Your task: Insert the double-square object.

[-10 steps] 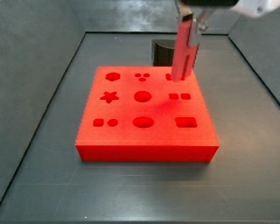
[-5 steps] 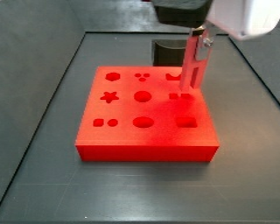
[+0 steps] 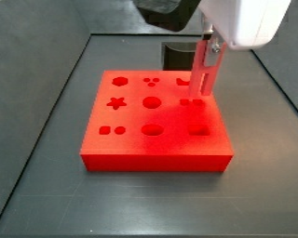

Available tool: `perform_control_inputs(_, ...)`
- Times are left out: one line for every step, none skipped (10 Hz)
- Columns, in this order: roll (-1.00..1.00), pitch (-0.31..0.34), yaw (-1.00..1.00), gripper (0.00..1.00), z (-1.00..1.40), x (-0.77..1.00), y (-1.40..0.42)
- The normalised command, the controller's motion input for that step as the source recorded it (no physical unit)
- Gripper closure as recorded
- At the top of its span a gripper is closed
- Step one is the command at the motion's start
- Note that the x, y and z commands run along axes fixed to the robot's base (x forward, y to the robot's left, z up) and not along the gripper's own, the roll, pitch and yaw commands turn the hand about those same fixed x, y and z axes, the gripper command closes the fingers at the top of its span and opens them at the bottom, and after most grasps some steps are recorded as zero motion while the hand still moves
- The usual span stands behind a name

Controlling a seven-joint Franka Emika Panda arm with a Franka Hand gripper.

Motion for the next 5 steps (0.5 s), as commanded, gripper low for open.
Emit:
perform_control_inputs(-0.05,0.186,-0.22,1.0,-0.17,-0.06,-0.14)
perform_control_inputs(-0.11,0.251,-0.48,1.0,-0.12,-0.03,-0.1)
perform_control_inputs(-0.2,0.267,-0.64,1.0,-0.04,-0.05,0.0)
perform_control_inputs(-0.21,0.229,-0.72,1.0,0.0,-0.03,0.0)
perform_control_inputs(-0.2,0.141,-0.67,1.0,0.06,0.0,0.01)
